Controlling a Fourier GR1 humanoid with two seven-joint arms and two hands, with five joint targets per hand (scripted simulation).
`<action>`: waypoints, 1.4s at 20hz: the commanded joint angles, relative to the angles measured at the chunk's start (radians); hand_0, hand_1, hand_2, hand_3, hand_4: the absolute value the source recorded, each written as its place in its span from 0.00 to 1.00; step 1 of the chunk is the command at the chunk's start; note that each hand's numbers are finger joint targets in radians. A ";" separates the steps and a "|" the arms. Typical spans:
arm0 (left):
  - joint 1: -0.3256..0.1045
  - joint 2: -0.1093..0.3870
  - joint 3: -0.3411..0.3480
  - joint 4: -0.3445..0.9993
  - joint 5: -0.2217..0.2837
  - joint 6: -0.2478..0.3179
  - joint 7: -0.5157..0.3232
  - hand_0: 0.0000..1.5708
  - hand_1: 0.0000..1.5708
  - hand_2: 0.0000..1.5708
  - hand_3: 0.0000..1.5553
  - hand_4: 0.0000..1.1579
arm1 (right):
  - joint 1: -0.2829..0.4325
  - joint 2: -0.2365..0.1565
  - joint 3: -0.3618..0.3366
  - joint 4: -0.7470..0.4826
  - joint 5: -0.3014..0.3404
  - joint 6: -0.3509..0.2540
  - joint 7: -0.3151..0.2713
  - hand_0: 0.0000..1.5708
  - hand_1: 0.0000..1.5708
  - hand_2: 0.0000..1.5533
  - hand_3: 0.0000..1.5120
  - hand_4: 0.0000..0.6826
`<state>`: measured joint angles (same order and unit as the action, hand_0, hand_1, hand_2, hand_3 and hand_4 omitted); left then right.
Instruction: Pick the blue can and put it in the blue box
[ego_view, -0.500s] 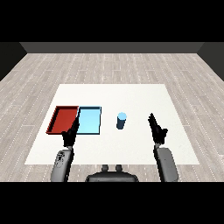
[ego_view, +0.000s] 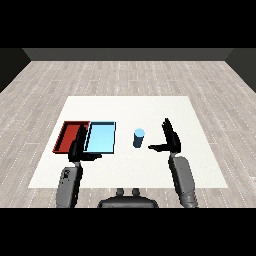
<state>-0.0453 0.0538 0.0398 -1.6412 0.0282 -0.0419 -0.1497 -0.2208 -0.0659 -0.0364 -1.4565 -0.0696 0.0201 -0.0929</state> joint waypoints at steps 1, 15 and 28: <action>0.009 -0.005 0.033 -0.004 0.064 -0.056 -0.183 0.00 0.00 0.00 0.00 0.00 | -0.054 0.017 -0.031 0.078 -0.062 0.056 -0.116 0.00 0.00 0.00 0.00 0.00; 0.052 -0.005 0.027 -0.023 0.055 -0.066 -0.223 0.00 0.00 0.00 0.00 0.00 | -0.085 -0.034 -0.070 0.151 -0.112 0.138 -0.149 0.00 0.00 0.00 0.00 0.00; 0.018 -0.012 0.039 -0.032 0.072 -0.049 -0.197 0.00 0.00 0.00 0.00 0.00 | -0.150 0.065 -0.016 0.292 -0.171 0.039 -0.200 0.00 0.00 0.00 0.00 0.00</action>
<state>-0.0212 0.0652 0.0971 -1.6629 0.1167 -0.1187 -0.3570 -0.3394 -0.0144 -0.0516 -1.2758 -0.1993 0.0765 -0.2149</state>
